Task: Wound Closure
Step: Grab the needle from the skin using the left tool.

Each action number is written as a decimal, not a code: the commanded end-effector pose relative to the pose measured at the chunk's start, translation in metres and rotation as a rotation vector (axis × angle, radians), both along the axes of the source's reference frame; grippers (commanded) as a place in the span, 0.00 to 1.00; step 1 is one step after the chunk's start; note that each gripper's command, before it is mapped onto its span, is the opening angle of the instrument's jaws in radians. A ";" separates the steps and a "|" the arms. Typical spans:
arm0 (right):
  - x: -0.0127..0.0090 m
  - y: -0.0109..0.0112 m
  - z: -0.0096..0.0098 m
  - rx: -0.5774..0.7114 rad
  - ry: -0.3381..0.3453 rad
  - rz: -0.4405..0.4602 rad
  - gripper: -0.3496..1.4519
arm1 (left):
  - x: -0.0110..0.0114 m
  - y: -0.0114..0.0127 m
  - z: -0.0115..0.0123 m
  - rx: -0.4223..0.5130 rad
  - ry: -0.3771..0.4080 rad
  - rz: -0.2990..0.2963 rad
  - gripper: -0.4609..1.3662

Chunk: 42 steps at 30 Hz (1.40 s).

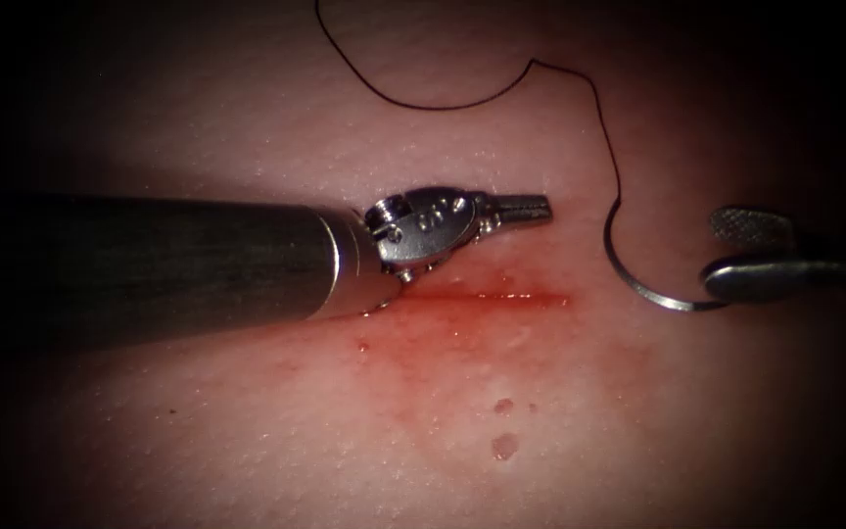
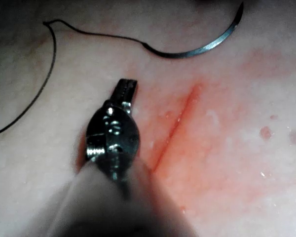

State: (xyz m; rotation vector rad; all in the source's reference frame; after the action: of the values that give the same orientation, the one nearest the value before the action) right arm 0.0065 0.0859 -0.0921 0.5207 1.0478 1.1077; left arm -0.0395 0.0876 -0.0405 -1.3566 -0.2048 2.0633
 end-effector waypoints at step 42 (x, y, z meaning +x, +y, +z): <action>-0.0020 0.0005 -0.0005 -0.005 0.025 -0.012 0.81 | -0.0006 -0.0007 -0.0075 -0.132 0.054 0.168 0.71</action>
State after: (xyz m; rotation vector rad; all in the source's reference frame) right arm 0.0044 0.0864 -0.0925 0.5327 1.0637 1.0939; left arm -0.0402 0.0868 -0.0482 -1.4072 -0.1735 2.2952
